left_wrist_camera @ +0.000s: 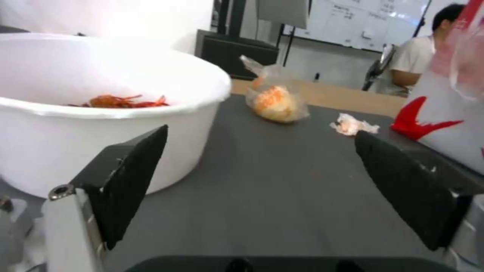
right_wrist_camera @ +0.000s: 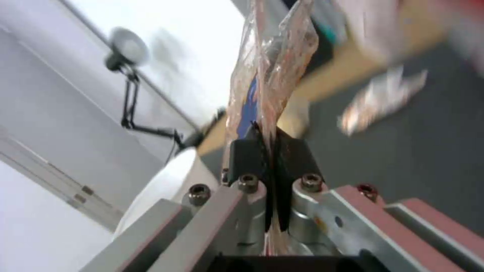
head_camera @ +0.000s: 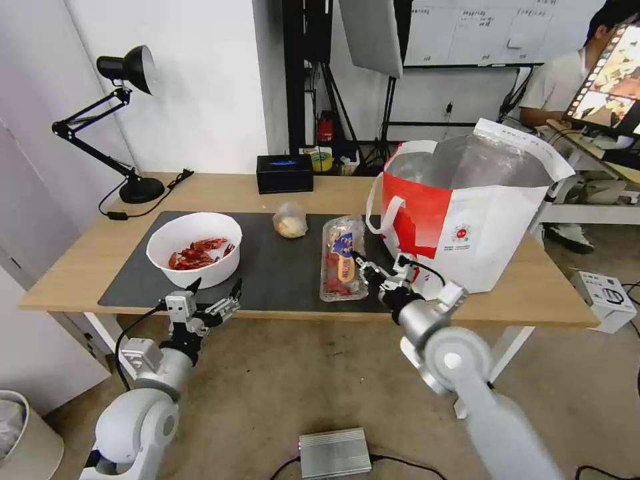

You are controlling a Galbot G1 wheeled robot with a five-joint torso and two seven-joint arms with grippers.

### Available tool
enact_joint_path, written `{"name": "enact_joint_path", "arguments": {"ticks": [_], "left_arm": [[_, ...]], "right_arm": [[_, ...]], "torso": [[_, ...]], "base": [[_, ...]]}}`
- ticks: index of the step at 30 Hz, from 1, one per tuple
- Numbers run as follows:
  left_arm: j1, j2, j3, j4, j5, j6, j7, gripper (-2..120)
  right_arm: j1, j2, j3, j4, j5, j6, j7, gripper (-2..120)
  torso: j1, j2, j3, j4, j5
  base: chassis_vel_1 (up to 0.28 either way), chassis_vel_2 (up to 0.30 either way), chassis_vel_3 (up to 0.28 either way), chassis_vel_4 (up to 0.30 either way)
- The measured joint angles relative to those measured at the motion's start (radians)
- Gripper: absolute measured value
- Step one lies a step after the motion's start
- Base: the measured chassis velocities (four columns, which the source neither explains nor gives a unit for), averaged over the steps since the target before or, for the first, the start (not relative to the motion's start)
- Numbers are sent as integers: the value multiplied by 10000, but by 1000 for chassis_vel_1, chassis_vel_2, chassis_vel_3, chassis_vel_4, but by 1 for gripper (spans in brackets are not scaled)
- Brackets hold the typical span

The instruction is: Pick up the trash from the table and place it into the takeout bag.

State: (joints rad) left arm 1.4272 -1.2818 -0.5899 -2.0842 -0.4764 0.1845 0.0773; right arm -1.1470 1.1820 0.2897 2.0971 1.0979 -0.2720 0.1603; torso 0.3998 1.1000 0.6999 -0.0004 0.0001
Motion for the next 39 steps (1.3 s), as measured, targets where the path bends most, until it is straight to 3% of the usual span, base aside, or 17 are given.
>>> {"name": "enact_joint_path", "arguments": {"ticks": [3, 10, 20, 31, 39], "left_arm": [[137, -18, -58, -2, -4, -55, 138, 100], [207, -101, 2, -5, 82, -140, 229, 100], [340, -343, 160, 199, 470, -338, 401, 100], [313, -457, 327, 336, 722, -393, 448, 100], [310, -534, 293, 479, 1116, -523, 618, 100]], "right_arm": [[-325, -453, 550, 757, -718, 838, -750, 0], [-418, -1173, 1644, 1484, -749, 1708, -1500, 0], [-120, -1835, 2844, 1630, 157, 2503, -1621, 0], [1388, -2344, 3639, 707, 2022, 2318, -438, 0], [2637, -2375, 3692, -186, 3351, 1826, 1287, 0]], "torso": [[1, 0, 1, 5, 1], [1, 0, 1, 4, 1], [1, 0, 0, 4, 1], [1, -1, 1, 4, 0], [2, -1, 1, 4, 0]], "base": [[0, 0, 0, 0], [0, 0, 0, 0], [0, 0, 0, 0], [0, 0, 0, 0], [0, 0, 0, 0]]}}
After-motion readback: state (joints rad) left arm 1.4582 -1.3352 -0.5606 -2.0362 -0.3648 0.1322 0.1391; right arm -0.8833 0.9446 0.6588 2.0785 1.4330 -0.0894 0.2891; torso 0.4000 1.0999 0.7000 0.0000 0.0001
